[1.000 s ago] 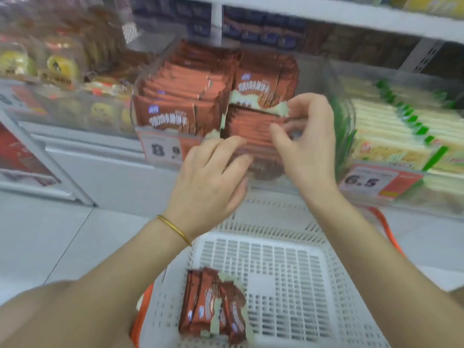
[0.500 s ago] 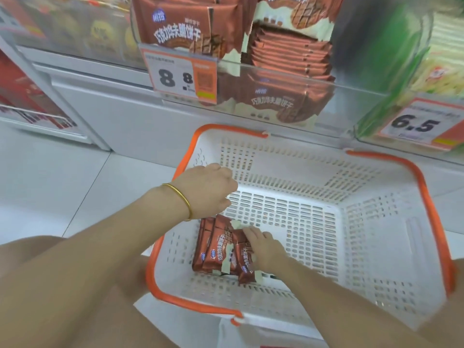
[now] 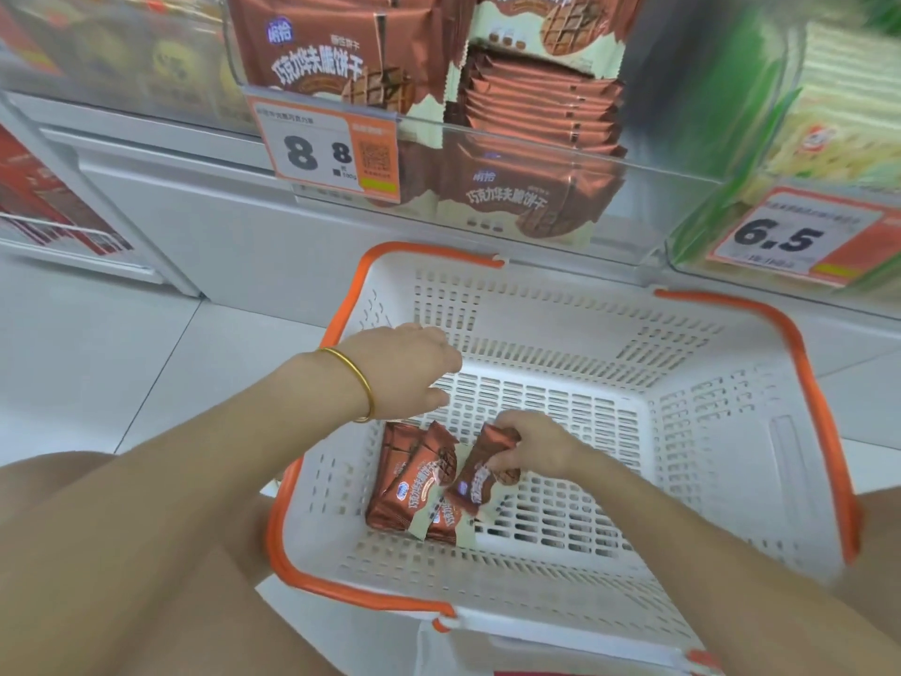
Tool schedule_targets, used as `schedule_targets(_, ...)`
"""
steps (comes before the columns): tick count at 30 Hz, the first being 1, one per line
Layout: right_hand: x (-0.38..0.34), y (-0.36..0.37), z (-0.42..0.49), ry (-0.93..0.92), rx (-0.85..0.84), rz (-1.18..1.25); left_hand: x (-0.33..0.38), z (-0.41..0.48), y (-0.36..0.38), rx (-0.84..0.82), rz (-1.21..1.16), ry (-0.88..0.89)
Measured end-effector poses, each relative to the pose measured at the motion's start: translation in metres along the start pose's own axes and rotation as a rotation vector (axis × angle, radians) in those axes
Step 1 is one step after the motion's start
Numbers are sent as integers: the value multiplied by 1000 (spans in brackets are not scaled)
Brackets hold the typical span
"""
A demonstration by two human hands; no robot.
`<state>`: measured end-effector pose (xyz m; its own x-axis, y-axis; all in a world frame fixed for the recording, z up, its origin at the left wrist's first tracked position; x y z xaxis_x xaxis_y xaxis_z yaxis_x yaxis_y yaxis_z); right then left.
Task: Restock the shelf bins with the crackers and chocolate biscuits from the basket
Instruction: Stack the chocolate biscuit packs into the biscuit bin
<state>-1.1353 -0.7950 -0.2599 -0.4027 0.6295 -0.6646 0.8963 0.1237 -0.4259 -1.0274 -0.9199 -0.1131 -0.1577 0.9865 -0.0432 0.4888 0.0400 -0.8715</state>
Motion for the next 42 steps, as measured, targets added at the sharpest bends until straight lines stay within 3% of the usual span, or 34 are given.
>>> schedule_targets(5,-47,-70,-58,-138,244,575,5,8,-11,-81,-282,-8)
schedule_targets(9,-87,-104,-96,-290,348,819,-2,7,-44,50,-619,-6)
schedule_targets(14,-143,-137,-144,-461,350,790,-24,-23,-111,478,-809,41)
schedule_targets(17,-181,-169,-164,-642,531,826,-43,-47,-149,964,-914,-36)
schedule_targets(19,-203,-191,-169,-732,807,755,-53,-61,-168,1280,-598,-196)
schedule_targets(20,-213,-201,-168,-757,946,671,-56,-62,-174,1338,-349,-301)
schedule_targets(21,-223,-209,-163,-761,1054,561,-59,-59,-175,1323,-149,-379)
schedule_targets(23,-240,-221,-141,-696,1124,394,-64,-45,-167,1222,20,-434)
schedule_targets(27,-244,-243,-78,-533,1001,470,-62,-22,-142,1127,79,-453)
schedule_targets(33,-227,-272,-42,-275,1169,257,-63,-19,-142,1159,100,-456)
schedule_targets(42,-226,-271,-37,-156,1125,333,-61,-22,-141,1188,95,-419)
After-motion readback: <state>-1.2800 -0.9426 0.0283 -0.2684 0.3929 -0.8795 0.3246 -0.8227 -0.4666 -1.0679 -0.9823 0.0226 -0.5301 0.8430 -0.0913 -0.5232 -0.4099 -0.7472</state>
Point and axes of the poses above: each hand's wrist, its own z-axis towards the middle knuckle, its own y-axis out of the palm, x = y × z, the point moved 5 cm from there along z, towards the middle knuckle, and after that the axes turned 11 degrees about z, right-handed, at the moved point
